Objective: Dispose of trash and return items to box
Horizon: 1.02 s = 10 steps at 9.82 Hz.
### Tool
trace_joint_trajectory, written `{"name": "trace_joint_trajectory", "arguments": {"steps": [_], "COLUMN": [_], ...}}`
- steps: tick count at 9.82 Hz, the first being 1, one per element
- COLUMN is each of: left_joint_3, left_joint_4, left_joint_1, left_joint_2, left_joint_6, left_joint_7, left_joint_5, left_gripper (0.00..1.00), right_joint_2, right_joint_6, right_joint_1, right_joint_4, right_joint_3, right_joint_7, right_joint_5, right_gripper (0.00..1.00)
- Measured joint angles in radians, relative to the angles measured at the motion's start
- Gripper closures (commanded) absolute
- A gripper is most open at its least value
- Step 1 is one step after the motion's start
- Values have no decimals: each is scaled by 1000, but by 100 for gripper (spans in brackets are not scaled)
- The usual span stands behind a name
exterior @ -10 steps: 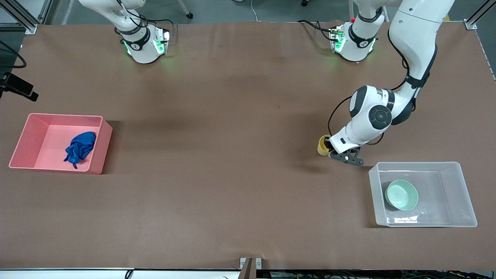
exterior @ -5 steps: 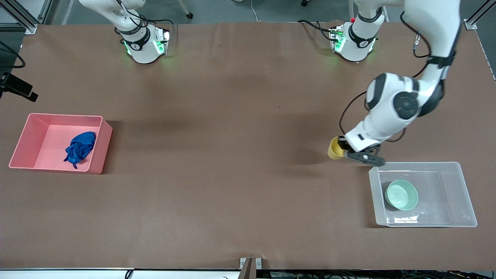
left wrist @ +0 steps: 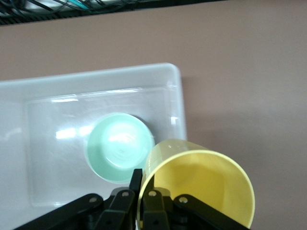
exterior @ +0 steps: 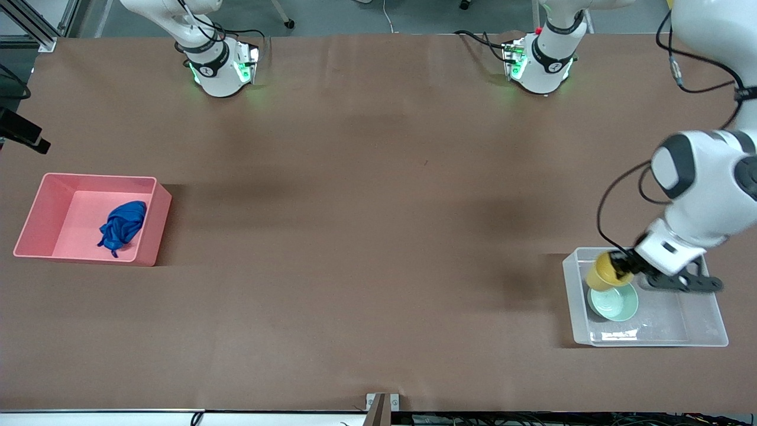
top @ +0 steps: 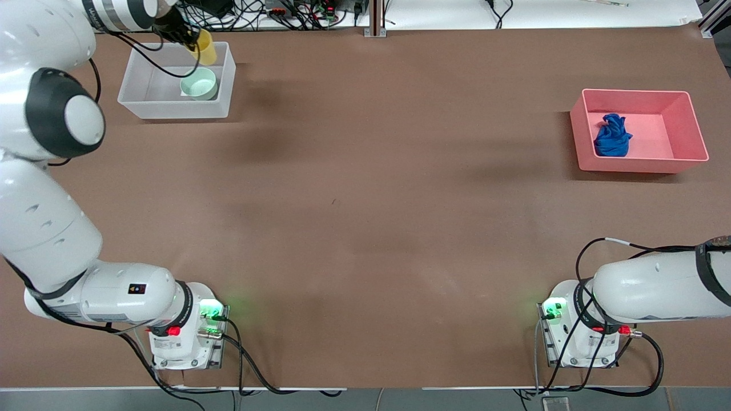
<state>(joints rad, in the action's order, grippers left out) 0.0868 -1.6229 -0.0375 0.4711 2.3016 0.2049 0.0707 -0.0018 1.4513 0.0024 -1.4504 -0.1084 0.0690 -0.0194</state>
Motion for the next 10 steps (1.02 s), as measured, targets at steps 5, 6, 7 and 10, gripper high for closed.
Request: {"name": "trace_joint_trajectory", "arguments": {"steps": [5, 6, 7, 10], "left_joint_3": [102, 102, 102, 106], "left_joint_4": [156, 157, 159, 202], "left_joint_1": [20, 20, 20, 25], "left_joint_2": [262, 276, 278, 234], "left_joint_6": [5, 6, 7, 12], "left_joint_7": [219, 219, 219, 219], "left_joint_5": [150, 152, 153, 155], "left_gripper": [69, 27, 0, 0], "right_joint_2": [0, 0, 0, 0], "right_joint_6": [0, 0, 0, 0], "right_joint_1": [0, 0, 0, 0], "right_joint_4": [1, 1, 1, 1], "right_joint_3": [-1, -1, -1, -1], "right_joint_7": [-1, -1, -1, -1], "right_joint_5": [0, 0, 0, 1], "right_gripper": [0, 0, 0, 0]}}
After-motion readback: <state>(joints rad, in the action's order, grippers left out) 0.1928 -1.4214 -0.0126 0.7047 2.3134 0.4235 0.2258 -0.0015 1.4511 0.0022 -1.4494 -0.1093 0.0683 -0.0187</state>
